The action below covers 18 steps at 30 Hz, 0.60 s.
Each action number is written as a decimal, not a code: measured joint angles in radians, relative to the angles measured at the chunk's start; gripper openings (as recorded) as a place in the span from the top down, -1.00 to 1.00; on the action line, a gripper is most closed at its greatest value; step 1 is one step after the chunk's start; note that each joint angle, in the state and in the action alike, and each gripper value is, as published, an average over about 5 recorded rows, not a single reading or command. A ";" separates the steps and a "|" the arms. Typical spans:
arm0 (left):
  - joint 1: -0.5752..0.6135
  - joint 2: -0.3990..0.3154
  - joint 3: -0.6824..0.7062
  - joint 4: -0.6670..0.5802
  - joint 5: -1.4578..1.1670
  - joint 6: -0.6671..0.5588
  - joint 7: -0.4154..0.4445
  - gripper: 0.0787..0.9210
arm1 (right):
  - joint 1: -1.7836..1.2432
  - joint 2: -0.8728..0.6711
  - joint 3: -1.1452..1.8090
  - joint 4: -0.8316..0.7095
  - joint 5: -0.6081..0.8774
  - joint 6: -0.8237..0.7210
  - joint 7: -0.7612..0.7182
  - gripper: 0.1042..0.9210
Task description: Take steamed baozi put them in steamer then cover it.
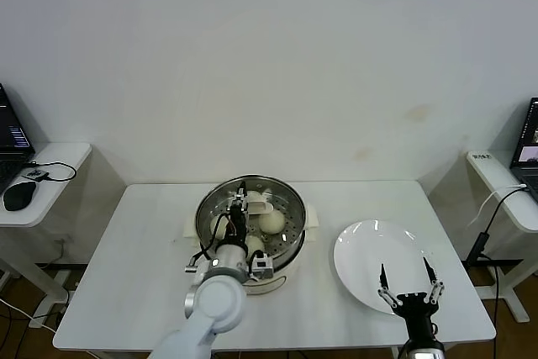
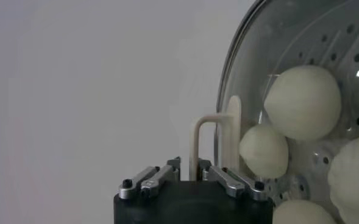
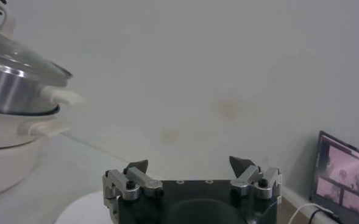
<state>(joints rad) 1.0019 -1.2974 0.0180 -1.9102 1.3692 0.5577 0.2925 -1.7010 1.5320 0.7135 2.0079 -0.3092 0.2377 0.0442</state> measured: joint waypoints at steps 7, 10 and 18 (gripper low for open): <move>0.079 0.047 -0.032 -0.106 -0.101 -0.003 -0.050 -0.35 | -0.002 0.000 0.002 0.003 0.003 0.000 0.000 -0.76; 0.129 0.074 -0.058 -0.167 -0.187 -0.011 -0.094 -0.55 | -0.005 -0.002 0.003 0.004 0.007 0.000 -0.001 -0.76; 0.319 0.121 -0.167 -0.312 -0.579 -0.068 -0.288 -0.76 | -0.019 -0.020 0.002 0.018 0.038 -0.011 -0.012 -0.76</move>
<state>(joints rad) 1.3213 -1.1765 -0.1493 -2.2221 0.7905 0.4900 0.0044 -1.7199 1.5117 0.7156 2.0263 -0.2714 0.2264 0.0324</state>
